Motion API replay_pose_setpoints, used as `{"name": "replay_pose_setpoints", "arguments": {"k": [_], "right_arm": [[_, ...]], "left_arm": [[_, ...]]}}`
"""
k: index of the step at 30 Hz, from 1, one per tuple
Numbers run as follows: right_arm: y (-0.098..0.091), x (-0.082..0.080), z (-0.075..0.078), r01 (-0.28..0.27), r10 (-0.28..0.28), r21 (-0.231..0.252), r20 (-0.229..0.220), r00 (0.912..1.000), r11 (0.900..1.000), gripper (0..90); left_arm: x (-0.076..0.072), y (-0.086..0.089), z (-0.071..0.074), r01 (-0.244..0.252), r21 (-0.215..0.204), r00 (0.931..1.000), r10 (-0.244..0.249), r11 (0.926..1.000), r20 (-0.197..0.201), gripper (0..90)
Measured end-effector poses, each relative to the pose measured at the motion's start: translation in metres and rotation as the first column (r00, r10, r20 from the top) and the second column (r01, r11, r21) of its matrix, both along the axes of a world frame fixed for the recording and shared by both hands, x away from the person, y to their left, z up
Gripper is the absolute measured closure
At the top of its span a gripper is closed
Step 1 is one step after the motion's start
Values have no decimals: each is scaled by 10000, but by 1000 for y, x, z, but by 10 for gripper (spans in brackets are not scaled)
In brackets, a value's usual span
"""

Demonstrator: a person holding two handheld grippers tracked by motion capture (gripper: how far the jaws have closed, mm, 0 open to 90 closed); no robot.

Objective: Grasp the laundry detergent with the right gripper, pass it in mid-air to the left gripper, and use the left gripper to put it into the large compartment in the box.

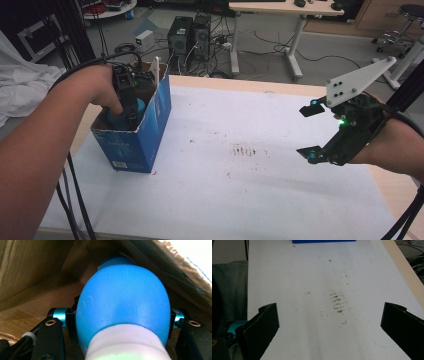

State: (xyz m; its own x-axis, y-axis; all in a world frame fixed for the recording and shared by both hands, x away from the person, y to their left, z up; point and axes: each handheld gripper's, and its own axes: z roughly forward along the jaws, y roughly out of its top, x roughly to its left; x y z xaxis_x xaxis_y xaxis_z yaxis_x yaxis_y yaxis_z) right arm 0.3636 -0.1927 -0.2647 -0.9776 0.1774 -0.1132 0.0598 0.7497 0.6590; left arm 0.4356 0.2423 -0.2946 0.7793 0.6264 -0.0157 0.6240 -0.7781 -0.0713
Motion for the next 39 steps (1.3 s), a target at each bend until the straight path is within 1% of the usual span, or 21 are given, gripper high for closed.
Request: {"name": "replay_pose_setpoints", "arguments": {"k": [3, 4, 6, 9, 12, 13, 17, 21, 22, 25, 27, 28, 29, 30, 31, 32, 33, 34, 35, 38, 39], "right_arm": [[-1, 0, 0, -17, 17, -4, 27, 10000, 10000, 9], [-1, 0, 0, -11, 11, 3, 18, 10000, 10000, 9], [-1, 0, 0, 18, -18, -34, -12, 10000, 10000, 9], [-1, 0, -1, -8, 8, -41, 12, 10000, 10000, 9], [-1, 0, 0, -32, 31, -37, -24, 10000, 10000, 9], [-1, 0, 0, -33, 33, -47, -14, 10000, 10000, 9], [-1, 0, 0, -32, 32, -20, 1, 10000, 10000, 9], [-1, 1, 0, -59, 59, -28, 39, 10000, 10000, 9], [-1, 1, -1, -80, 80, -53, 40, 10000, 10000, 9], [0, 1, -1, -91, 91, -46, 55, 9999, 9999, 9], [0, 1, -1, -93, 93, -66, 51, 9999, 9999, 9], [0, 1, -1, -93, 93, -66, 51, 9999, 9999, 9], [0, 1, -1, -87, 87, -57, 43, 10000, 9999, 9], [1, 1, -1, -81, 81, -56, 43, 10000, 10000, 9], [1, 2, -1, -86, 86, -61, 20, 10000, 9999, 9], [1, 2, -1, -86, 86, -61, 20, 10000, 9999, 9], [1, 2, -1, -105, 105, -87, 9, 9999, 9999, 9], [1, 2, -1, -106, 106, -119, -3, 9999, 9999, 9], [1, 2, -1, -106, 106, -119, -3, 9999, 9999, 9], [1, 3, 0, -145, 145, -163, -12, 9999, 9998, 9], [1, 3, 0, -145, 145, -163, -12, 9999, 9998, 9]], "left_arm": [[0, 0, 0, -6, -9, 10000, 6, 10000, 2, 377], [0, 1, 1, 76, 47, 10000, -76, 10000, -54, 372], [-1, 0, 1, -8, 8, 10000, 8, 10000, -19, 336], [-2, 0, 3, 118, 128, 9999, -119, 9998, 81, 320], [-3, 0, 5, 264, 203, 9996, -265, 9994, 7, 303], [-4, 0, 5, 200, 110, 9998, -200, 9997, 35, 290], [-4, 0, 8, 205, 103, 9998, -205, 9997, 21, 278], [-5, 1, 14, 190, 138, 9998, -191, 9997, 69, 278], [-5, 2, 16, 112, 115, 9999, -113, 9999, 80, 278], [-5, 2, 19, 83, 117, 9999, -84, 9999, 111, 263], [-6, 3, 24, -7, 234, 10000, 5, 9997, 98, 236], [-6, 3, 24, -7, 234, 10000, 5, 9997, 98, 235], [-7, 3, 25, -106, 188, 9999, 104, 9998, 112, 235], [-6, 4, 27, -87, 210, 9999, 85, 9997, 89, 235], [-7, 4, 28, -191, 164, 9997, 189, 9997, 173, 224], [-7, 4, 30, -163, 180, 9997, 160, 9997, 158, 224], [-8, 5, 32, -243, 87, 9996, 242, 9997, 168, 223], [-8, 5, 34, -224, 92, 9996, 222, 9997, 179, 202], [-9, 5, 36, -276, 30, 9993, 276, 9996, 247, 202], [-12, 5, 43, -248, -68, 9994, 249, 9997, 238, 188], [-12, 5, 43, -248, -68, 9994, 249, 9997, 238, 177]]}}
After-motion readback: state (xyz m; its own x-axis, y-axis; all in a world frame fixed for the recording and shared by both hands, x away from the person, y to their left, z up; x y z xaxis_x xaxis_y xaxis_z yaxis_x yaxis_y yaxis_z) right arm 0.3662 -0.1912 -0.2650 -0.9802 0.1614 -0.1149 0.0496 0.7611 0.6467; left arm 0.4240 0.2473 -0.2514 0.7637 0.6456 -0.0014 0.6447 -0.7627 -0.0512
